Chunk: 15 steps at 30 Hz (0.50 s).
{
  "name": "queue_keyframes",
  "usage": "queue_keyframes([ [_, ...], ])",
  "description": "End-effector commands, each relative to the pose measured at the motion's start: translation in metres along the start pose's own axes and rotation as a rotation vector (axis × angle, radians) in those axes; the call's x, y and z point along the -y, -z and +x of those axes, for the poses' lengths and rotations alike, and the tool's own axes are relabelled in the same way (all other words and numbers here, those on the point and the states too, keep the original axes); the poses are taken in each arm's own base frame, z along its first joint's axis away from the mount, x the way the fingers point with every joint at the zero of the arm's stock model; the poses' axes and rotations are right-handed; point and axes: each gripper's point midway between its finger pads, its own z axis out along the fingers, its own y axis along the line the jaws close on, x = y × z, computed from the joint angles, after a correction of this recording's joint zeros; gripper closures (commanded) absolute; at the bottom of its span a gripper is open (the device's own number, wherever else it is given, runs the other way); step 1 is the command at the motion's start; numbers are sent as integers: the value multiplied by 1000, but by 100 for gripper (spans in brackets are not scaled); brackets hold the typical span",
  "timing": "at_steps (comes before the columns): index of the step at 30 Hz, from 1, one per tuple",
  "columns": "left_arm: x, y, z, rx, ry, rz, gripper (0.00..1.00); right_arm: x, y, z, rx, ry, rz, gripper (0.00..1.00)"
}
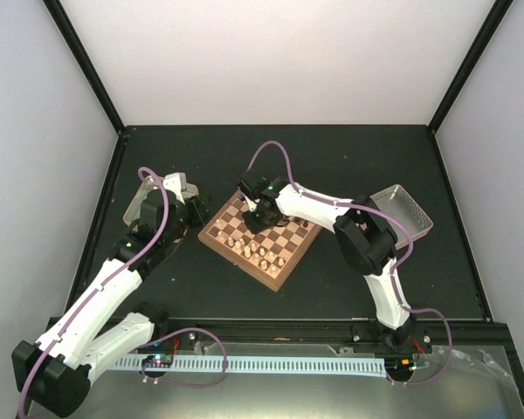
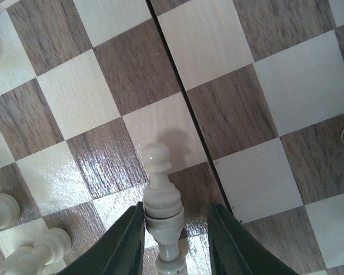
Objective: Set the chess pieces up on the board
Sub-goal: Pick up the chess piece from the chessboard.
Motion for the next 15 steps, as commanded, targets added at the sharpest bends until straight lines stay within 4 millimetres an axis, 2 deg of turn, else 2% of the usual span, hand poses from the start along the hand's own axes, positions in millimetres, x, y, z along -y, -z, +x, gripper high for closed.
queue_keyframes([
  [1, 7, 7, -13, 24, 15, 14, 53, 1, 8, 12, -27, 15, 6, 67],
  [9, 6, 9, -8, 17, 21, 24, 53, 6, 5, 22, -37, 28, 35, 76],
  [15, 6, 11, -2, 7, 29, 40, 53, 6, 3, 26, -17, 57, 35, 90],
])
